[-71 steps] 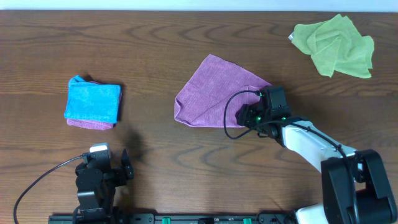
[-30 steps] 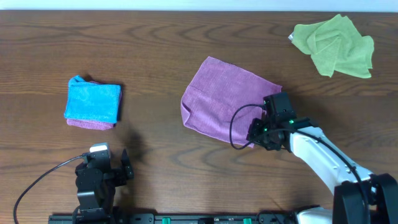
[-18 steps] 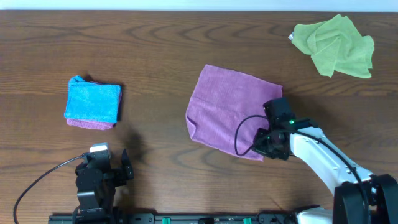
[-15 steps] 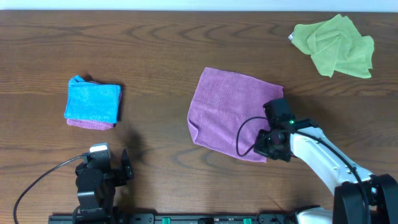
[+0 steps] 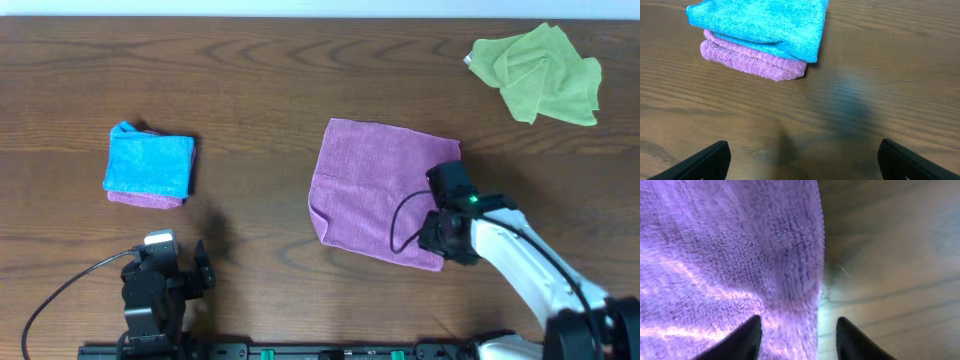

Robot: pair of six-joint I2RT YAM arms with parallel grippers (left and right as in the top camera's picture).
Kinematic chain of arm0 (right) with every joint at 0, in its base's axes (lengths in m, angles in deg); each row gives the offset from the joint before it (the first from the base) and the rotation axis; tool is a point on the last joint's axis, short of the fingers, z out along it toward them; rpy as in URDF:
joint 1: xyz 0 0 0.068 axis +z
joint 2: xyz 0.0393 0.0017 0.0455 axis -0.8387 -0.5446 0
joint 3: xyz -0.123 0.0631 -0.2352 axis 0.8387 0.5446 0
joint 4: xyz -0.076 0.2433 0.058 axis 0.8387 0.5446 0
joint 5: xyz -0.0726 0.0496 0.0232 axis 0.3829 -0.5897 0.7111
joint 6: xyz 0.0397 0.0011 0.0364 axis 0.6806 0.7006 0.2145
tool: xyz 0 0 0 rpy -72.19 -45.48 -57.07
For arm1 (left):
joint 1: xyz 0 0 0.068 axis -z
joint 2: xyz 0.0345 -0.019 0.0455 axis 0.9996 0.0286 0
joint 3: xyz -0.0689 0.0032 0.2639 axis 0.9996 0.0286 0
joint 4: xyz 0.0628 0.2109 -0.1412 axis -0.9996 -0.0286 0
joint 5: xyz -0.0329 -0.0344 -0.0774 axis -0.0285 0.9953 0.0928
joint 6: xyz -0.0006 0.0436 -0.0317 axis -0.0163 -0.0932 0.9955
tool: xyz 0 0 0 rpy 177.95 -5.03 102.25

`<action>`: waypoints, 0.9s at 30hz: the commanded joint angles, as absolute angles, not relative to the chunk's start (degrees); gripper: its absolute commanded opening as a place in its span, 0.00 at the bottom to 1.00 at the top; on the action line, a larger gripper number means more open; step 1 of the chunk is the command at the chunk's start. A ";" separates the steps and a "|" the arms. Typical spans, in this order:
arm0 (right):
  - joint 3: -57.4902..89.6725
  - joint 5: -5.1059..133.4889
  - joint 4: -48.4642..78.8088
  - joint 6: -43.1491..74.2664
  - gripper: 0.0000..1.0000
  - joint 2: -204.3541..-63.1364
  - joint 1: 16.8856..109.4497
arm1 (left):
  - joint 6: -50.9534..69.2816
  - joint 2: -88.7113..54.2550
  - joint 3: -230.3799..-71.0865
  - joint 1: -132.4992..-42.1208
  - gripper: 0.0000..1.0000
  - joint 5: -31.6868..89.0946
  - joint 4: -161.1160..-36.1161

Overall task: Fold the cloth
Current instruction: 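Regrasp the cloth's top corner with the right gripper and pull it flat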

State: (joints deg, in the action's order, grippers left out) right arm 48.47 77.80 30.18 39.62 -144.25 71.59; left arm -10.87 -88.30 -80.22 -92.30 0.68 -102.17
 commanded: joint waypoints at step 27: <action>43.18 60.75 -5.32 32.21 0.01 -147.53 71.66 | -11.85 -88.67 -79.85 -92.06 0.95 0.68 -103.04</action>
